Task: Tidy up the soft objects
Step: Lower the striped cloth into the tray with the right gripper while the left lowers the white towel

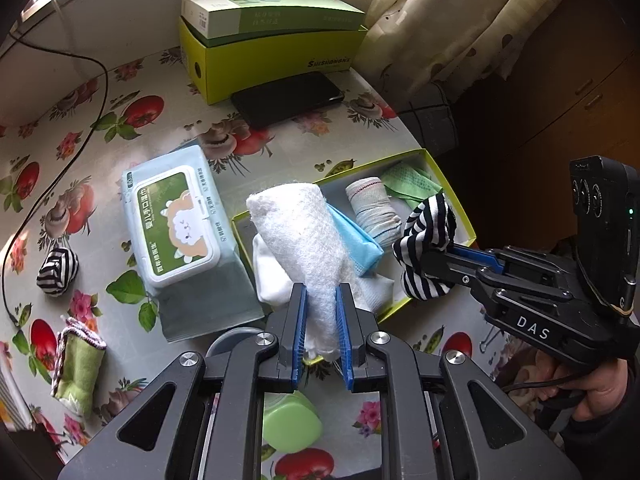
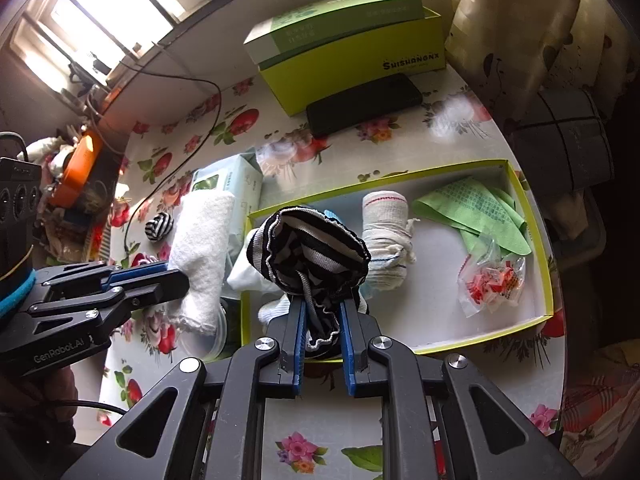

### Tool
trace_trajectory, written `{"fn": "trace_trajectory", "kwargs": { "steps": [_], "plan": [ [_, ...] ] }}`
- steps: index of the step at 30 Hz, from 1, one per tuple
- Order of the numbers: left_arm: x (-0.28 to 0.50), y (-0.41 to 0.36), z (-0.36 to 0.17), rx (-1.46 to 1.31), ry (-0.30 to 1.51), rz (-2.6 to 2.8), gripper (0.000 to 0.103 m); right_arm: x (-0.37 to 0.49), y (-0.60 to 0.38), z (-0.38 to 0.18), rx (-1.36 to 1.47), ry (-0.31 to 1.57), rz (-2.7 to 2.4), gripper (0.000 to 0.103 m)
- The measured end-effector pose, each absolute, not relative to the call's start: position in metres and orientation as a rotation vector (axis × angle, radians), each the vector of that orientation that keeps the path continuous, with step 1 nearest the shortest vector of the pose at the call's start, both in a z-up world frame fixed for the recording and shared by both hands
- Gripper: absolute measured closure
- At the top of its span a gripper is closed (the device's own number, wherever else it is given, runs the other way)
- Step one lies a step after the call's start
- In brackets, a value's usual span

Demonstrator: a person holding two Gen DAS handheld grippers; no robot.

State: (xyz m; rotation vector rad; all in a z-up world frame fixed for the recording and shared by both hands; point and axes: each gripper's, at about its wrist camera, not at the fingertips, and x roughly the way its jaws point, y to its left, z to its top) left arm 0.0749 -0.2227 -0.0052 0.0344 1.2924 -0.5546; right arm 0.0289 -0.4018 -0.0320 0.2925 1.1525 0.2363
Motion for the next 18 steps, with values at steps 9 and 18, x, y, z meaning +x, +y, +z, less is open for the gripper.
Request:
{"fn": "trace_trajectory", "kwargs": {
  "steps": [9,18],
  "plan": [
    [0.079,-0.245,-0.009,0.052,1.298,-0.593,0.088,0.03,-0.451,-0.045,0.325,1.156,0.124,0.089],
    [0.08,-0.248,-0.017,0.06,1.316,-0.599,0.088,0.039,-0.491,-0.068,0.306,1.202,0.007,0.088]
  ]
}}
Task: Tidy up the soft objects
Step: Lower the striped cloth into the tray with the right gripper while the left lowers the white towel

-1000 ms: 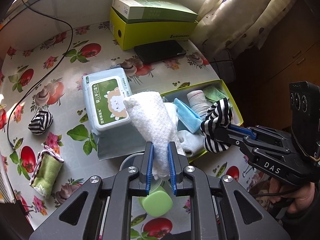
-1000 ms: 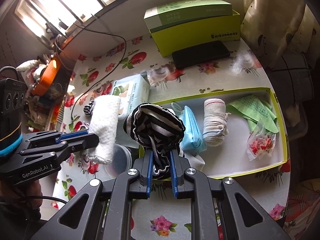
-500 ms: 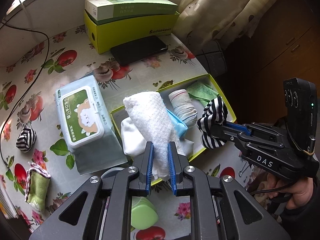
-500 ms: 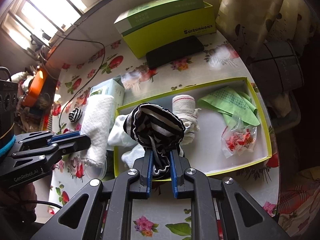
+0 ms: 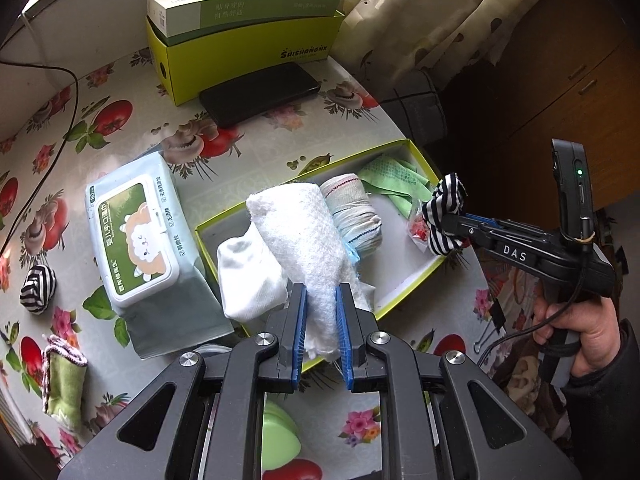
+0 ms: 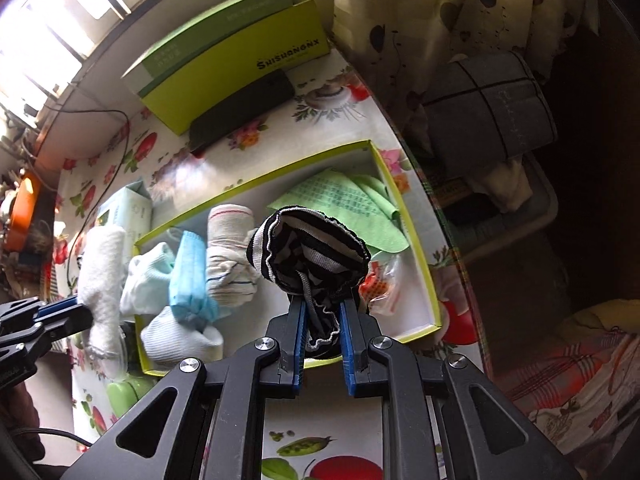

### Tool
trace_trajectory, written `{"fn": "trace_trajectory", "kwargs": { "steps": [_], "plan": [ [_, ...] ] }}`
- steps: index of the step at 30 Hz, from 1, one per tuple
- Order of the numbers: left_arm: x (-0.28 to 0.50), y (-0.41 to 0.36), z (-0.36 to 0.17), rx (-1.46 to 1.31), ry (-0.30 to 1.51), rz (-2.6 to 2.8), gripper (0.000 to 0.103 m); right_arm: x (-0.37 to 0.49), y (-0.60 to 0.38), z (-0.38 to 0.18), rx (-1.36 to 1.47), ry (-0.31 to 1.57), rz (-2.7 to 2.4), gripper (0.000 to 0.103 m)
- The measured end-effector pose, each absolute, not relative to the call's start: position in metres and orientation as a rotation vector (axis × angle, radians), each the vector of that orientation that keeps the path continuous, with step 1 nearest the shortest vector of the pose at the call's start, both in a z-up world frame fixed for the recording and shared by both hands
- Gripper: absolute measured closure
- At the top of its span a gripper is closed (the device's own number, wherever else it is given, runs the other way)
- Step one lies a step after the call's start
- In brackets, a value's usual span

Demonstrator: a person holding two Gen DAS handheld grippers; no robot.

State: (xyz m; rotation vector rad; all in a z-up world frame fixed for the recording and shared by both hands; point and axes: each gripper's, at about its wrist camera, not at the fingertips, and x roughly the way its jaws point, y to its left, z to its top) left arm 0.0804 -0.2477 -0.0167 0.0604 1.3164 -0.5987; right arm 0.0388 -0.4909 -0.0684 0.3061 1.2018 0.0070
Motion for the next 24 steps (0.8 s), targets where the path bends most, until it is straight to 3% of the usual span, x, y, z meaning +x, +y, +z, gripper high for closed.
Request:
{"fn": "trace_trajectory", "kwargs": {
  "steps": [13,18,24],
  "plan": [
    [0.083,-0.259,-0.018,0.081,1.317,-0.619,0.088,0.082,-0.497,-0.075,0.257,1.193,0.023,0.088],
    [0.085,-0.262,-0.018,0.085,1.319,-0.622,0.088,0.088,-0.499,-0.085,0.267,1.213,0.02,0.068],
    [0.088,-0.272,-0.021,0.094,1.322,-0.646,0.088,0.076,-0.503,-0.071,0.297,1.163,0.022,0.067]
  ]
}}
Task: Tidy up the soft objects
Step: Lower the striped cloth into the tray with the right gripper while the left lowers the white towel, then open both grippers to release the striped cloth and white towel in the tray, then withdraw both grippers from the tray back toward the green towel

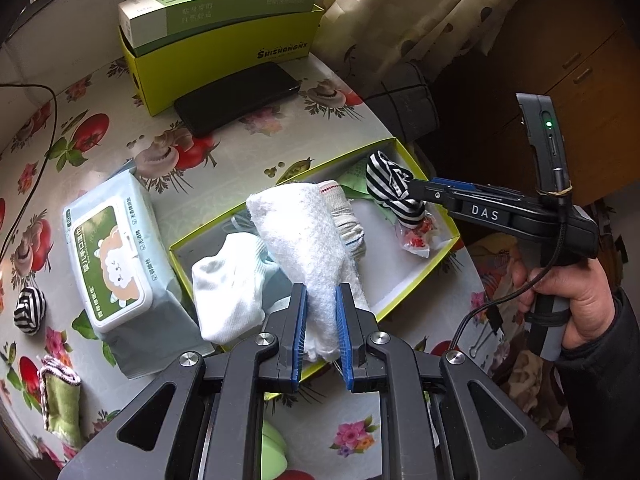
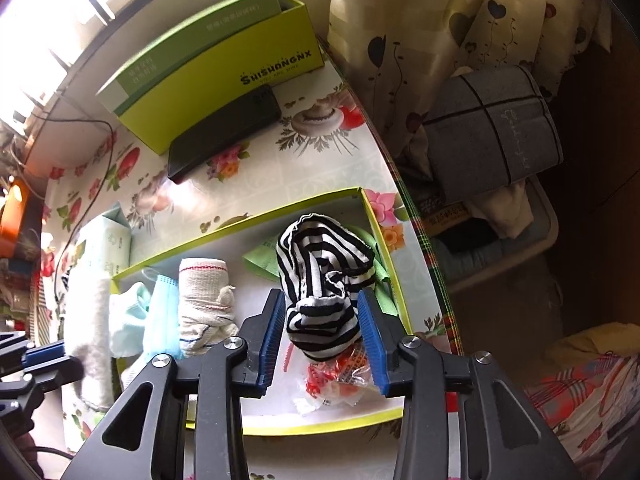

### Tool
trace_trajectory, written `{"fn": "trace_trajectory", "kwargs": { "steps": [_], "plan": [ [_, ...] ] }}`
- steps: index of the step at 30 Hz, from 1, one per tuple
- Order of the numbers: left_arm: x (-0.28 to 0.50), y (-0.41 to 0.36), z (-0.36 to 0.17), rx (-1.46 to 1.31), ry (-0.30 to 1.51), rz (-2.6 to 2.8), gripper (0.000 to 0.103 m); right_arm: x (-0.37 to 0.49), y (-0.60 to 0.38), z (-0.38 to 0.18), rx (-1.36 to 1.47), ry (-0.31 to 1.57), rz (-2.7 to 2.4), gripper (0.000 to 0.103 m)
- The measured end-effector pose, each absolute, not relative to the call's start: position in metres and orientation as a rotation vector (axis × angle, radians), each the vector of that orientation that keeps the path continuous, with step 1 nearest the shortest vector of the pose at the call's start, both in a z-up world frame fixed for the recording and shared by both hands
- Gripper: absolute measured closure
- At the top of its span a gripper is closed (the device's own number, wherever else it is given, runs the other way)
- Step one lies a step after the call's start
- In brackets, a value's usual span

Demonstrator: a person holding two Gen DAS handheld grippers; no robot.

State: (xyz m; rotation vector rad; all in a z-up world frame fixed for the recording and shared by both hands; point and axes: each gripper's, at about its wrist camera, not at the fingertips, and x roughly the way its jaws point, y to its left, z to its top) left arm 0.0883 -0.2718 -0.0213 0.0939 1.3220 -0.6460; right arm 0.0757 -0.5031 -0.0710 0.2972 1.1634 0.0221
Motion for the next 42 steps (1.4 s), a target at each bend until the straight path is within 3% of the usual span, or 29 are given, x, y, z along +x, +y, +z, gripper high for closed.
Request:
{"fn": "trace_trajectory", "kwargs": {
  "steps": [14,19,21,22,42],
  "plan": [
    [0.098,-0.341,-0.045,0.145,1.342,-0.78,0.087,0.029,-0.507,-0.053,0.378,1.125,0.023,0.066],
    [0.102,-0.359,-0.057,0.163,1.358,-0.791,0.083,0.02,-0.512,-0.057,0.4,1.133,0.014,0.066],
    [0.102,-0.362,-0.062,0.168,1.365,-0.799,0.075,0.019,-0.512,-0.059,0.405,1.139,0.015,0.066],
    [0.102,-0.362,-0.064,0.171,1.371,-0.796,0.071,0.018,-0.512,-0.06,0.407,1.143,0.015,0.066],
    [0.095,-0.293,-0.028,0.072,1.354,-0.664,0.071,0.033,-0.449,-0.041,0.339,1.149,0.15,0.066]
  ]
}}
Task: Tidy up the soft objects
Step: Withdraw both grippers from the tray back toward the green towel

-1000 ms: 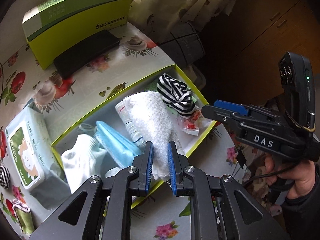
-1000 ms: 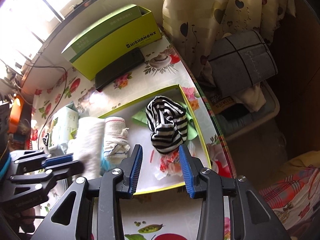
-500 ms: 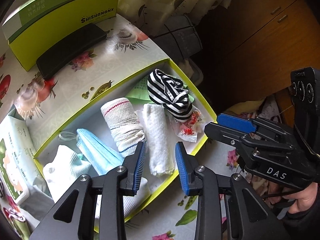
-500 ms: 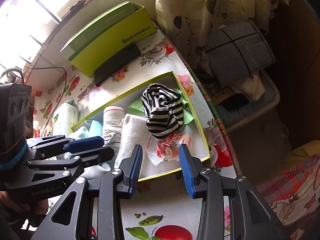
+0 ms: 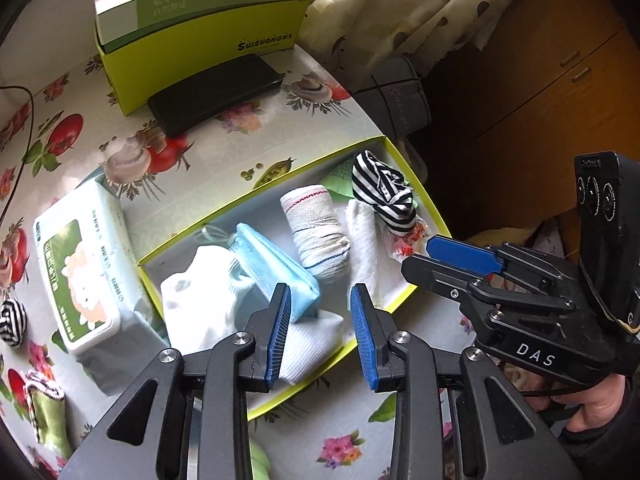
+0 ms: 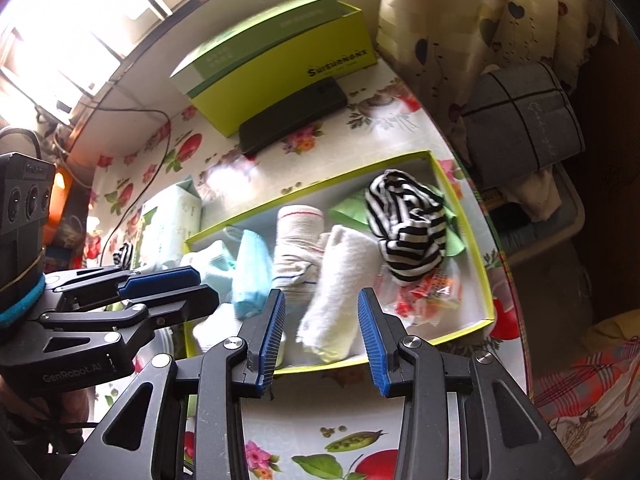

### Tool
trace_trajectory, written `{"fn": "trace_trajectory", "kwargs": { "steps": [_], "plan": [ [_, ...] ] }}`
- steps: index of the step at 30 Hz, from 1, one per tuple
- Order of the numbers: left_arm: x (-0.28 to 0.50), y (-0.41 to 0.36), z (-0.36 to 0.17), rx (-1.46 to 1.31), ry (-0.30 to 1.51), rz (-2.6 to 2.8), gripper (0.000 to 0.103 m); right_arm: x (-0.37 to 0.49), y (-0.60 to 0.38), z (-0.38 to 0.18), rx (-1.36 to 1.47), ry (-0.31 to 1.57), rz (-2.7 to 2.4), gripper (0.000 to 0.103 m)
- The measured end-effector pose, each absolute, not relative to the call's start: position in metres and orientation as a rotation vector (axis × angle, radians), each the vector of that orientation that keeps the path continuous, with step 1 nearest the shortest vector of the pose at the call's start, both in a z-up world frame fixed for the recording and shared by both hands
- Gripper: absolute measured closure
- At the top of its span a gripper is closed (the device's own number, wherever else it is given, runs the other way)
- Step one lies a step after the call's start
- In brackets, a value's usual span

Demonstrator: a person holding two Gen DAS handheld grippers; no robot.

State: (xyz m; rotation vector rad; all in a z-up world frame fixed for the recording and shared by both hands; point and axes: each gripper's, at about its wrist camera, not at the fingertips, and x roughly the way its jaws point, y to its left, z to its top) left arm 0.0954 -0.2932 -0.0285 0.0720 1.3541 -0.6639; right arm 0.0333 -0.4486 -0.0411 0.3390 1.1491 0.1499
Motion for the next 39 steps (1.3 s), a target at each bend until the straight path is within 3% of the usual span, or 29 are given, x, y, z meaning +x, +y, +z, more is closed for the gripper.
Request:
{"fn": "trace_trajectory", "kwargs": {
  "steps": [15,20,39],
  "plan": [
    [0.081,-0.204,-0.012,-0.005,1.297,-0.494,0.071,0.036,-0.367,-0.019,0.195,1.149,0.261,0.066],
    [0.076,-0.178,-0.009,-0.03,1.281,-0.446,0.071,0.035,-0.343,-0.018,0.149,1.162,0.3,0.061],
    [0.058,-0.094,-0.023,-0.131,1.292,-0.285,0.071,0.039,-0.265,-0.022,0.056,1.235,0.441,0.06]
  ]
}}
